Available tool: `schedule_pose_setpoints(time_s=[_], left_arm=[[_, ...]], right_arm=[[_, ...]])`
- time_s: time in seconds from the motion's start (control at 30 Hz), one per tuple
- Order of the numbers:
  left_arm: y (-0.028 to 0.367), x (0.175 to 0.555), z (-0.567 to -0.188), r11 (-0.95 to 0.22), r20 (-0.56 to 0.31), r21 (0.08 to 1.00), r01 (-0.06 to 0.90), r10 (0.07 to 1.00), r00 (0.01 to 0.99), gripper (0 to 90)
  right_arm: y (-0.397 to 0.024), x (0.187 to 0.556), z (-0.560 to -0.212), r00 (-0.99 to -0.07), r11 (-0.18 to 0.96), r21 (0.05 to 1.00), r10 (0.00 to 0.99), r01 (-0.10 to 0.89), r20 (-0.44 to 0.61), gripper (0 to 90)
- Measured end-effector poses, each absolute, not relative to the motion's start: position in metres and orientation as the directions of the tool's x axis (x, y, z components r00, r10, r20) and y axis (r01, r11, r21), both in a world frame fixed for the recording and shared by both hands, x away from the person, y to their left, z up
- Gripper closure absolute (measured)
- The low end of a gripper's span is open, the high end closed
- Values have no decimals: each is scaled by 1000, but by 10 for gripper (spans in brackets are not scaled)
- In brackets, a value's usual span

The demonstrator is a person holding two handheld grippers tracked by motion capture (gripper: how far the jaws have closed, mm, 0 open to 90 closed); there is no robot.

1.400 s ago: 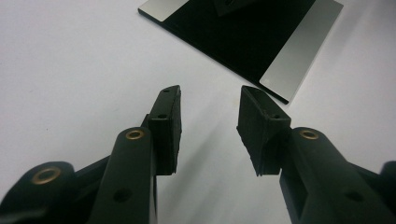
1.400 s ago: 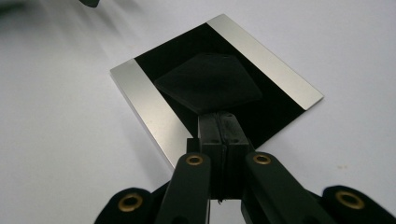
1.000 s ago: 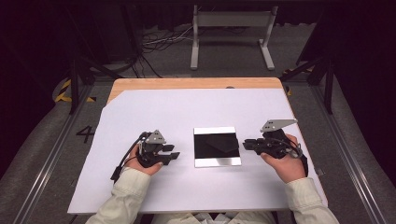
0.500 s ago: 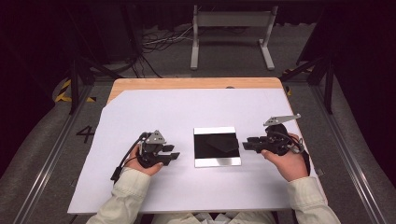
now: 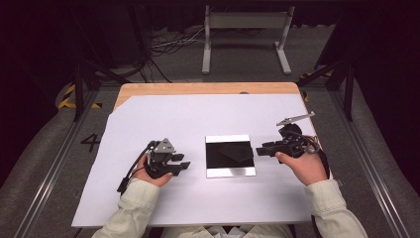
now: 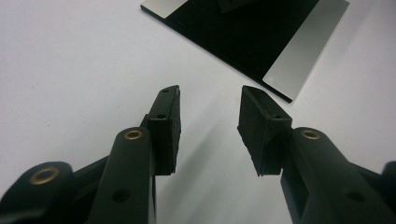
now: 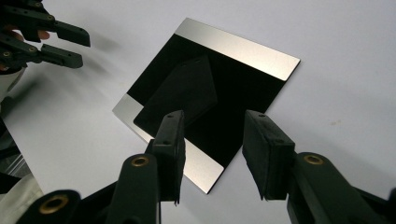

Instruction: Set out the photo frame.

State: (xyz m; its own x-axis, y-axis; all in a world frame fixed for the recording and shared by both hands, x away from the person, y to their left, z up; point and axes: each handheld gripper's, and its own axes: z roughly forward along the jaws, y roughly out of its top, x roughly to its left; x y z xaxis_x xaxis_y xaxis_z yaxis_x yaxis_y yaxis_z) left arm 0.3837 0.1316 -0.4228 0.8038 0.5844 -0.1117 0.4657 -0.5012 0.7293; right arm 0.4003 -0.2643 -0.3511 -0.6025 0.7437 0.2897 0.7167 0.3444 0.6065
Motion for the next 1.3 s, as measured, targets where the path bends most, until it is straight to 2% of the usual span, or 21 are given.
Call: schedule_pose_setpoints(time_s=[0.57, 0.7, 0.97, 1.3], left_arm=[[131, 385, -424, -506, -112, 725, 467, 582, 806, 582], [132, 385, -424, -508, -111, 725, 466, 582, 806, 581], [132, 385, -424, -506, -114, 724, 470, 584, 804, 581], [132, 385, -424, -505, -114, 724, 470, 584, 804, 581]], right_arm=[[-259, 418, -348, -547, 322, 517, 751, 793, 371, 603], [-259, 420, -346, -537, 307, 517, 750, 799, 386, 578], [-262, 424, -353, -460, 206, 488, 744, 848, 485, 505], [-257, 426, -366, -410, 155, 450, 727, 879, 551, 480]])
